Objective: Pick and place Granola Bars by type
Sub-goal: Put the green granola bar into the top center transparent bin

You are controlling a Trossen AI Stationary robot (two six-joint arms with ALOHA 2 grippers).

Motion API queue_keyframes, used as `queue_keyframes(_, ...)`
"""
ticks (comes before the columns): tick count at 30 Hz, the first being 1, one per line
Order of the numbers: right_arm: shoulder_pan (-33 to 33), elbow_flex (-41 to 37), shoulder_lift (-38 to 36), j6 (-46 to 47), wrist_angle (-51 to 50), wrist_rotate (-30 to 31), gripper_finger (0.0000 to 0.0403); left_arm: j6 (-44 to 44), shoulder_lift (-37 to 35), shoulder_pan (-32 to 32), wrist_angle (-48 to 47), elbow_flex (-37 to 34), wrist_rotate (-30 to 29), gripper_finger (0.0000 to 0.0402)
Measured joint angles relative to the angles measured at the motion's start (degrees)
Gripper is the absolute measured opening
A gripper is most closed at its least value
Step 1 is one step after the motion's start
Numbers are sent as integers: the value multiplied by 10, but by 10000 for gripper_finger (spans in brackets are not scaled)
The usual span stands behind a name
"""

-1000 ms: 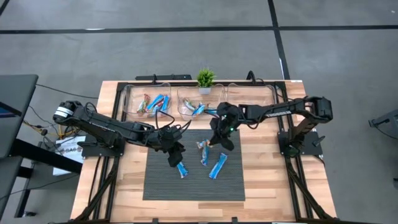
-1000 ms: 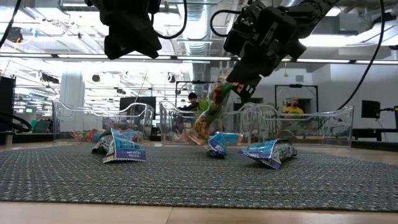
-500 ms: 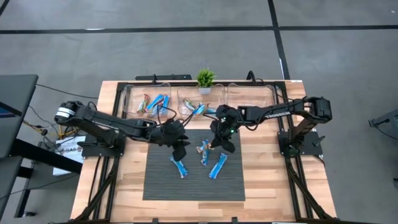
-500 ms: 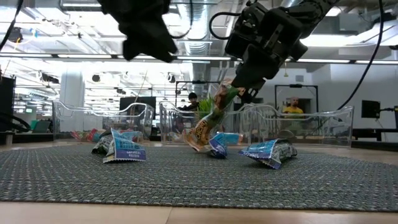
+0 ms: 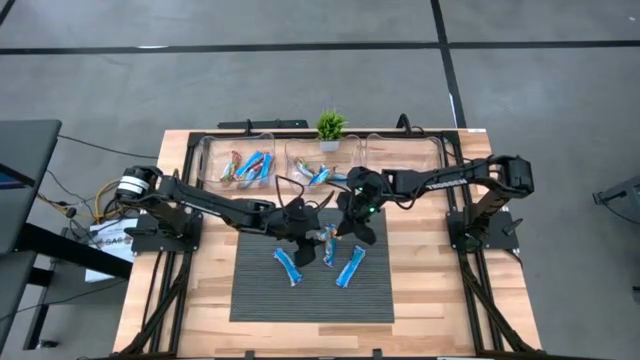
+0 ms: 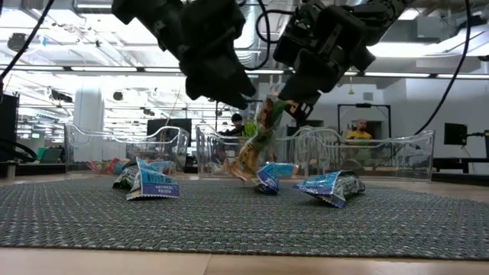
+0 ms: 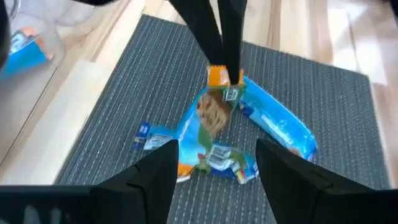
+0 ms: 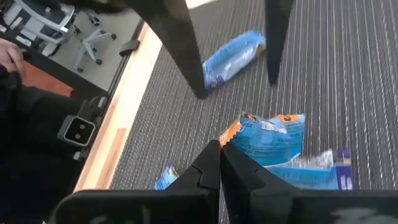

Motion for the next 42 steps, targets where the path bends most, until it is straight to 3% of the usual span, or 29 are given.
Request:
queue_keyframes(8, -1, 34, 0, -3, 0, 0, 0, 33, 0, 7, 11, 0, -30, 208)
queue_keyframes(19, -1, 62, 0, -4, 0, 1, 0, 38, 0, 24, 38, 0, -24, 197)
queue_keyframes(22, -1, 66, 0, -5, 0, 3, 0, 36, 0, 24, 39, 0, -24, 168)
queue_keyframes(31, -2, 66, 0, -5, 0, 5, 0, 30, 0, 23, 48, 0, -18, 27)
queue_keyframes(38, -2, 66, 0, -6, -7, 26, 3, 16, 0, 23, 43, 0, -25, 39)
queue_keyframes(42, -14, 76, -5, -14, -73, 50, 37, 0, 0, 24, 32, 0, -42, 53)
